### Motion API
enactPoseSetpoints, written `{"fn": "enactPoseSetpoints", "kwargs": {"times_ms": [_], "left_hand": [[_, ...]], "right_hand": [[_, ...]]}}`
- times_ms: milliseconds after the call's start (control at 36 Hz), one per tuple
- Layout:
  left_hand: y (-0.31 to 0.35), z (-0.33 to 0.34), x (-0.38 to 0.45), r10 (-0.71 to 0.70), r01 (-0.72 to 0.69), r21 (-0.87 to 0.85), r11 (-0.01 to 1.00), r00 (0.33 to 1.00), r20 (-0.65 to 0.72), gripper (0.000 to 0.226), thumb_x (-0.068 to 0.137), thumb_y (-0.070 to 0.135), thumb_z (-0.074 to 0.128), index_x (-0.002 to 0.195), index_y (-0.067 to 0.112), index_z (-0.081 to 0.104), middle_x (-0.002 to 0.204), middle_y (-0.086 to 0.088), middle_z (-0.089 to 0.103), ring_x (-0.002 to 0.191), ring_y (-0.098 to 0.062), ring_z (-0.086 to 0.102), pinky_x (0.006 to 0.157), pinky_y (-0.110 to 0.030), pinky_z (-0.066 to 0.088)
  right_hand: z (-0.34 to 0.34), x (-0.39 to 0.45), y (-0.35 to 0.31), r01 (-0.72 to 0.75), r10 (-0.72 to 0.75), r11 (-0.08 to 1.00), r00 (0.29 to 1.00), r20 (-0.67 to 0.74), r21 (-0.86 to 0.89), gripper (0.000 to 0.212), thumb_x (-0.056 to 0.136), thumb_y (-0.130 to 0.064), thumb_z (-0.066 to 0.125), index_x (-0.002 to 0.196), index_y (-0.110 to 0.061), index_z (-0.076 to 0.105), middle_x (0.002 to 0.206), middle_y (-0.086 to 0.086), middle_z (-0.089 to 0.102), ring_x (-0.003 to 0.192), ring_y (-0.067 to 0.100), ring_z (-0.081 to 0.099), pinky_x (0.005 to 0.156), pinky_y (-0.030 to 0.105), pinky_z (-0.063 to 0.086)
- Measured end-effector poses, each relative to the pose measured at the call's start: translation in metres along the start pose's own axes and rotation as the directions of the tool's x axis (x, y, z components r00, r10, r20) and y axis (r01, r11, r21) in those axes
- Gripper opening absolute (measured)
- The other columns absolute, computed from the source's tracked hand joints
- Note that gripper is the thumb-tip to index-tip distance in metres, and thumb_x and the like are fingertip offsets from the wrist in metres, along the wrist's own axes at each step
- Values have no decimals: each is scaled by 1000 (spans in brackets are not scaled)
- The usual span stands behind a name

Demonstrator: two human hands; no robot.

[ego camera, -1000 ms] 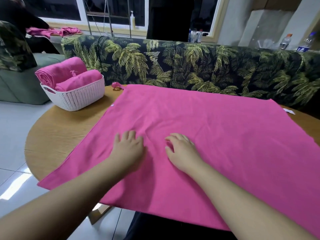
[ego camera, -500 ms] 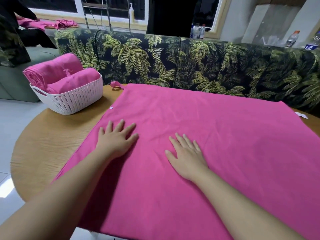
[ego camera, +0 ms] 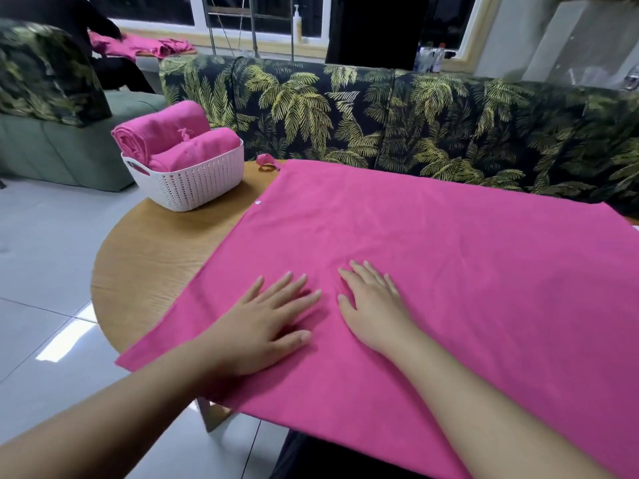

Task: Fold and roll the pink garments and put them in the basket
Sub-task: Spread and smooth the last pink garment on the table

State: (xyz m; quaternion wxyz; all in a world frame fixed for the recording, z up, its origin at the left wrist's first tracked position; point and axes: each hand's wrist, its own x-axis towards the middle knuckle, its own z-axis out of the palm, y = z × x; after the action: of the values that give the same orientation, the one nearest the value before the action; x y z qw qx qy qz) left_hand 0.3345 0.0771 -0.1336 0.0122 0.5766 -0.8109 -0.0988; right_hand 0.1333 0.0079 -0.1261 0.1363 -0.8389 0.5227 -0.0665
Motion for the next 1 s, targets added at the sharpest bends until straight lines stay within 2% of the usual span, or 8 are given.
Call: {"fn": "enactPoseSetpoints", "kwargs": {"times_ms": [222, 306, 500, 639, 694, 778, 889, 1000], "left_hand": [[-11, 9, -57, 52, -55, 70, 996, 998, 37, 67, 75, 87, 1, 137, 65, -12, 153, 25, -22, 140, -5, -30, 116, -38, -19], [-15, 14, -73, 88, -87, 69, 994, 996, -8, 83, 74, 92, 21, 144, 57, -5, 158, 19, -12, 145, -13, -22, 116, -42, -16], [-11, 25, -80, 203, -173, 211, 962, 971, -126, 86, 77, 56, 54, 152, 27, 24, 157, -1, 27, 143, -34, 24, 107, -61, 29], [-12, 25, -89, 280, -272, 69, 960, 942, -183, 57, 94, 36, 39, 149, 36, 26, 155, 9, 31, 145, -24, 22, 116, -47, 26], [-11, 20, -90, 314, -304, 80, 949, 921, -228, 51, 95, 30, 38, 146, 33, 35, 148, 8, 43, 139, -24, 37, 111, -36, 30], [-9, 11, -90, 309, -288, 113, 951, 897, -316, 43, 103, 33, 22, 138, 28, 46, 132, 8, 60, 122, -16, 56, 94, -26, 47], [1, -3, -80, 264, -222, 154, 963, 897, -355, 46, 81, 22, 43, 124, 23, 58, 117, 4, 68, 97, -12, 67, 74, -21, 53], [1, -23, -50, 153, -49, 256, 965, 902, -403, 39, 68, 17, 75, 105, 22, 63, 95, 5, 69, 77, -15, 68, 64, -24, 51]], "right_hand": [[14, -28, -23, 186, -173, 977, 978, 119, -106, 58, 99, -51, 22, 153, -32, 11, 162, -7, 2, 148, 12, -7, 120, 41, -7], [14, -48, -24, 297, -273, 948, 944, 184, -115, 82, 77, -66, 0, 153, -35, 4, 161, -10, -5, 146, 9, -14, 117, 37, -14], [19, -91, -42, 506, -456, 852, 843, 286, -132, 100, 79, -76, 26, 153, -19, -8, 158, -8, -19, 142, 5, -25, 116, 34, -17], [24, -103, -34, 553, -539, 823, 832, 131, -130, 73, 84, -41, 31, 149, -7, 30, 157, 6, 24, 146, 18, 20, 117, 44, 6], [17, -105, -29, 560, -550, 827, 825, 132, -53, 66, 82, -33, 29, 142, -8, 44, 151, 4, 39, 141, 16, 33, 116, 39, 8], [10, -110, -16, 559, -561, 826, 828, 0, -74, 50, 77, -23, 38, 115, -12, 69, 118, -1, 68, 112, 12, 62, 102, 19, 37], [-2, -111, 3, 503, -501, 863, 864, -45, 51, 31, 83, -22, 41, 95, -11, 67, 90, 0, 64, 85, 18, 59, 81, 20, 39], [-12, -110, 24, 378, -371, 924, 923, -99, 63, 37, 92, -36, 37, 98, -13, 64, 94, 1, 66, 90, 20, 61, 81, 25, 40]]}}
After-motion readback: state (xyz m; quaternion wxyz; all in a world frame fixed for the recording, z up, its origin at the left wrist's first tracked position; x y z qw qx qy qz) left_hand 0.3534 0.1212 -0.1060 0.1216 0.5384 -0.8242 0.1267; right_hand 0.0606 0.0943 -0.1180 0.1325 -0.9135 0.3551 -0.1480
